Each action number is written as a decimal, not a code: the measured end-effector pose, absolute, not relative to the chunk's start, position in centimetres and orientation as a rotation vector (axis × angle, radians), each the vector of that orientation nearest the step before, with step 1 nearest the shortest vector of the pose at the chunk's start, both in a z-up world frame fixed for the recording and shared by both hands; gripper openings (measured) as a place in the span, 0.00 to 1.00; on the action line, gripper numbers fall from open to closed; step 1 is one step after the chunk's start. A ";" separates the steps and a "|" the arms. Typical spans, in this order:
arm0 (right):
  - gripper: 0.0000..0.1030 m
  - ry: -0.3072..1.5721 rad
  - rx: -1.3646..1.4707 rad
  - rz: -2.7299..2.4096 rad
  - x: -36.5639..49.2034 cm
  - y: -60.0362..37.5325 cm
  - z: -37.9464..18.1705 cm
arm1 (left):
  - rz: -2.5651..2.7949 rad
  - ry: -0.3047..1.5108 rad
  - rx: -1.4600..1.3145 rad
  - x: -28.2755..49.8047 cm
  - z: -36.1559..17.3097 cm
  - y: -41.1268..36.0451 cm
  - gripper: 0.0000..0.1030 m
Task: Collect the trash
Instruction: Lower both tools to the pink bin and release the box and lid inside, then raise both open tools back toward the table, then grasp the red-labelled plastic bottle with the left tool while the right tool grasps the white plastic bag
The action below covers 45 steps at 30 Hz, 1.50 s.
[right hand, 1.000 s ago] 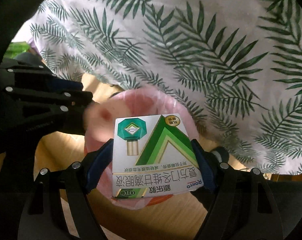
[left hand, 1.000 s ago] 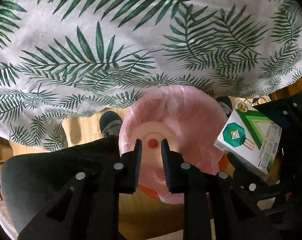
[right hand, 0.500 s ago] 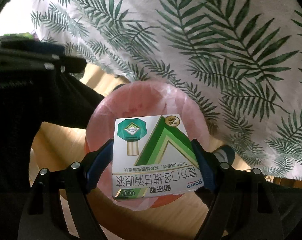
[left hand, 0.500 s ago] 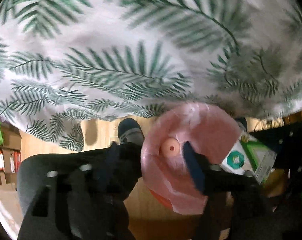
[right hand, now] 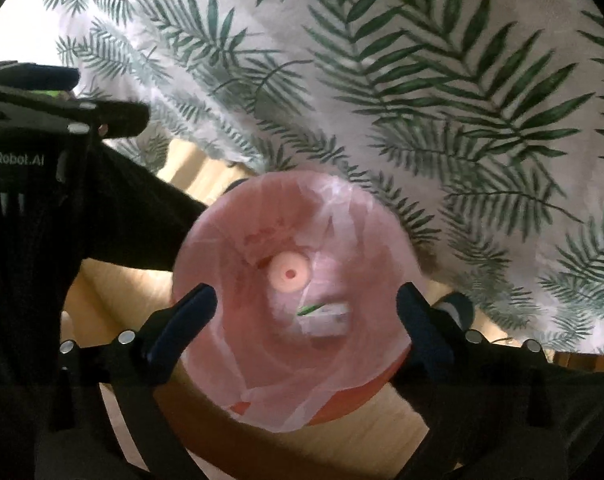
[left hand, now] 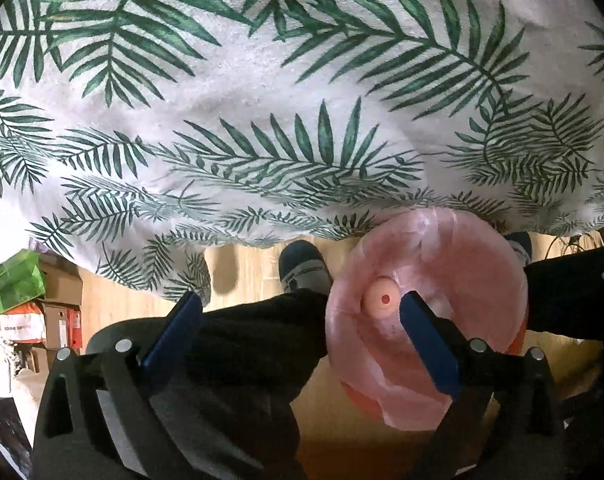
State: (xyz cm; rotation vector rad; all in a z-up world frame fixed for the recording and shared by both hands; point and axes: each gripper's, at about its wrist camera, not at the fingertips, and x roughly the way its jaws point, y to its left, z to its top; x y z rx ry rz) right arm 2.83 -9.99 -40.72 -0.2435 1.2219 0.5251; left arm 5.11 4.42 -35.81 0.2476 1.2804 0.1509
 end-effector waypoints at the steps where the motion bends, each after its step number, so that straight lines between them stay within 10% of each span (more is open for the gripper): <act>1: 0.94 1.221 -0.242 0.517 2.8 -10.2 -40.6 | 0.146 1.285 0.235 5.1 -35.7 4.5 0.95; 45: 0.94 0.561 -0.113 0.303 5.2 -18.3 -5.1 | 0.034 0.753 0.080 7.7 -2.1 0.3 0.95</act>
